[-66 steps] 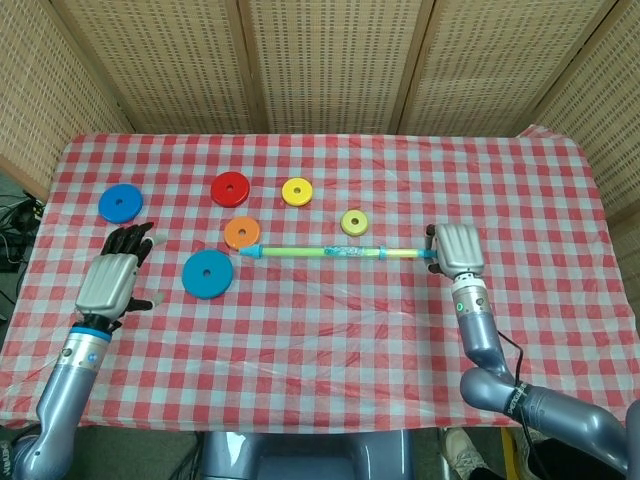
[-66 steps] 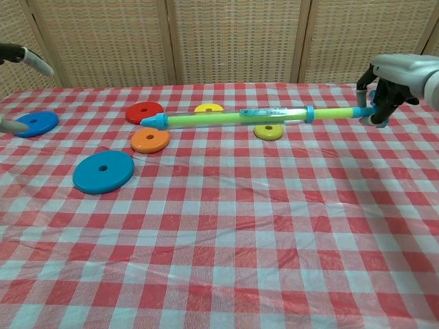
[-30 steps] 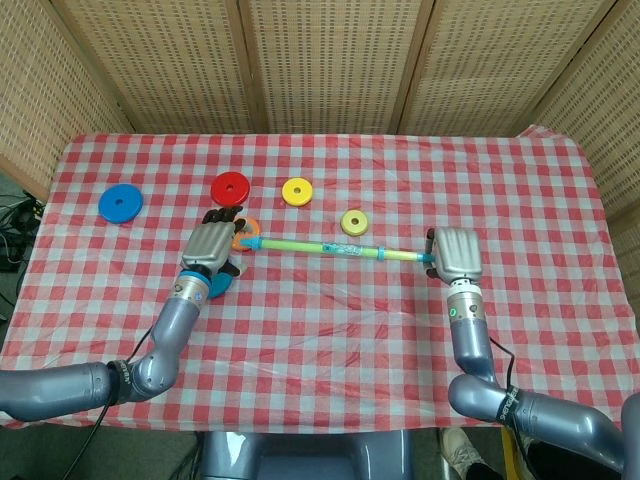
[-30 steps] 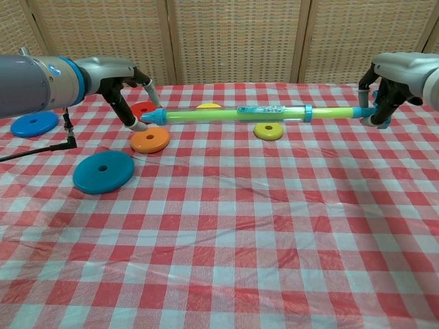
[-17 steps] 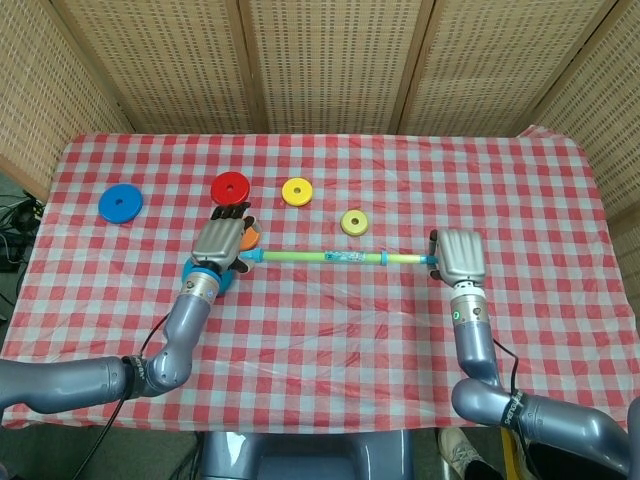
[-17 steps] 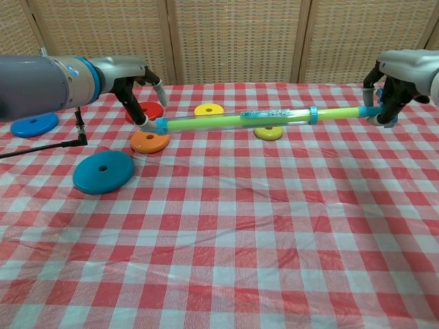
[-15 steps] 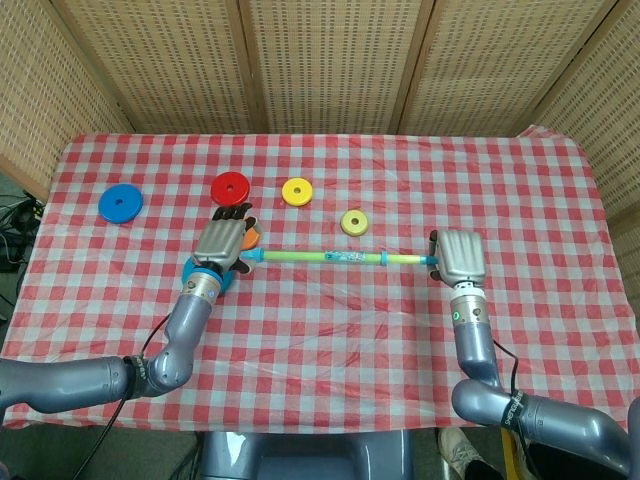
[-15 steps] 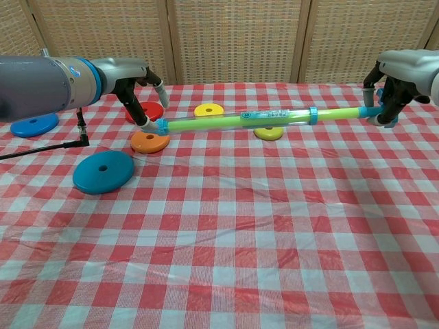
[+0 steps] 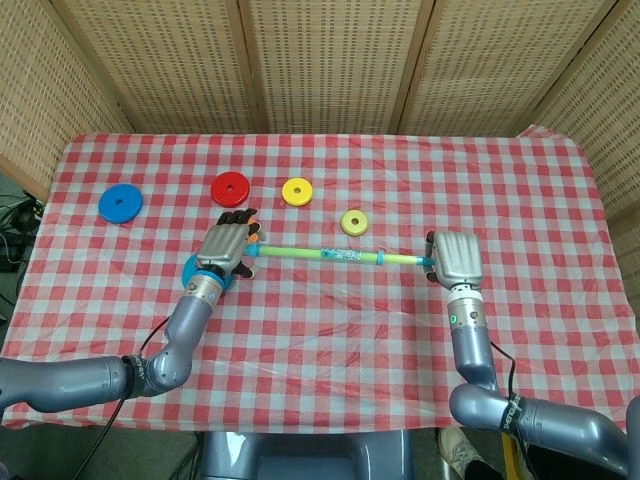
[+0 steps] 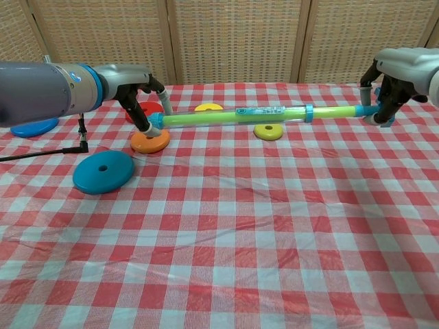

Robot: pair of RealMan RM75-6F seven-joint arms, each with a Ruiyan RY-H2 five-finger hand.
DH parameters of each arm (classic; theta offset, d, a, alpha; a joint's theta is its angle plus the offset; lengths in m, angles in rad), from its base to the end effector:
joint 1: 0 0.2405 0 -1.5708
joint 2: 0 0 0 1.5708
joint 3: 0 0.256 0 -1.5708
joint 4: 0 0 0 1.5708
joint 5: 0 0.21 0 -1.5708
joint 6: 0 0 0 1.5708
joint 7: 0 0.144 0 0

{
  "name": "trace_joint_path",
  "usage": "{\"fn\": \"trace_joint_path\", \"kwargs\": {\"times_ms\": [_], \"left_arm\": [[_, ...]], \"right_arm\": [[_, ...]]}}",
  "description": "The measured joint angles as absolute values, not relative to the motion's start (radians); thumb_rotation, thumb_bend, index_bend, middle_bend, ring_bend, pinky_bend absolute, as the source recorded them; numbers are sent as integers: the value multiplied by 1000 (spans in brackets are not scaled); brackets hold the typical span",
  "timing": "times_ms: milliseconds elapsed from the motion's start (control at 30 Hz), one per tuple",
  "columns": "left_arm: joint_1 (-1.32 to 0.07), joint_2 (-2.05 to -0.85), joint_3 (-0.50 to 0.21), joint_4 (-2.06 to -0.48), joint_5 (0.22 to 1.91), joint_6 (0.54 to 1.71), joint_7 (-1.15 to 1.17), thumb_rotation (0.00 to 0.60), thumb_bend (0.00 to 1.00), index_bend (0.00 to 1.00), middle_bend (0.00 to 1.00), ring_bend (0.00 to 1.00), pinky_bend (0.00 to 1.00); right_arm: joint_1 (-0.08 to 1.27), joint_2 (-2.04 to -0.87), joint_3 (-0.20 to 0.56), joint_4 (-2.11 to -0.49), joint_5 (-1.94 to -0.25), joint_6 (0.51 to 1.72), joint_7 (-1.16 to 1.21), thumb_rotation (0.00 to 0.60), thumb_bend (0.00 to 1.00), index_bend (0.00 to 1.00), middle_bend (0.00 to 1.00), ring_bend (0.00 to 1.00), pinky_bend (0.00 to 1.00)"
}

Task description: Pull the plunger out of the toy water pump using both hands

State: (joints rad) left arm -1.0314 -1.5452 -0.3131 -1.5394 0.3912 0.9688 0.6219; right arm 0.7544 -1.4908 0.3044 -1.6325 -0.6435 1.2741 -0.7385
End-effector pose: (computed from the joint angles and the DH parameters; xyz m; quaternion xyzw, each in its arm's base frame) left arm -0.0828 0.3949 -0.0098 -0.6790 -0.4882 -0.3172 0.4472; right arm -0.1604 -0.3652 0.0474 0.6162 -0.4073 0.3098 0.5986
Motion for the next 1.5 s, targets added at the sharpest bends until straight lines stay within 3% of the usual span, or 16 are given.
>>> {"fn": "trace_joint_path", "kwargs": {"times_ms": [500, 867, 1100, 1500], "left_arm": [[-1054, -1593, -305, -1509, 400, 1003, 610, 600, 303, 433, 0, 0, 0], [-1049, -1595, -303, -1518, 402, 1028, 606, 600, 387, 499, 0, 0, 0], [-1045, -1585, -297, -1524, 397, 1029, 613, 600, 389, 498, 0, 0, 0], [-1044, -1572, -292, -1527, 392, 1012, 611, 600, 353, 409, 0, 0, 0]], "right_arm": [[747, -1472, 298, -1665, -665, 1282, -728, 600, 538, 800, 1000, 1000, 859], [741, -1461, 295, -1678, -667, 1287, -725, 600, 538, 800, 1000, 1000, 859], [740, -1458, 293, -1684, -665, 1291, -729, 600, 538, 800, 1000, 1000, 860], [740, -1457, 288, -1687, -662, 1290, -732, 600, 538, 800, 1000, 1000, 859]]}}
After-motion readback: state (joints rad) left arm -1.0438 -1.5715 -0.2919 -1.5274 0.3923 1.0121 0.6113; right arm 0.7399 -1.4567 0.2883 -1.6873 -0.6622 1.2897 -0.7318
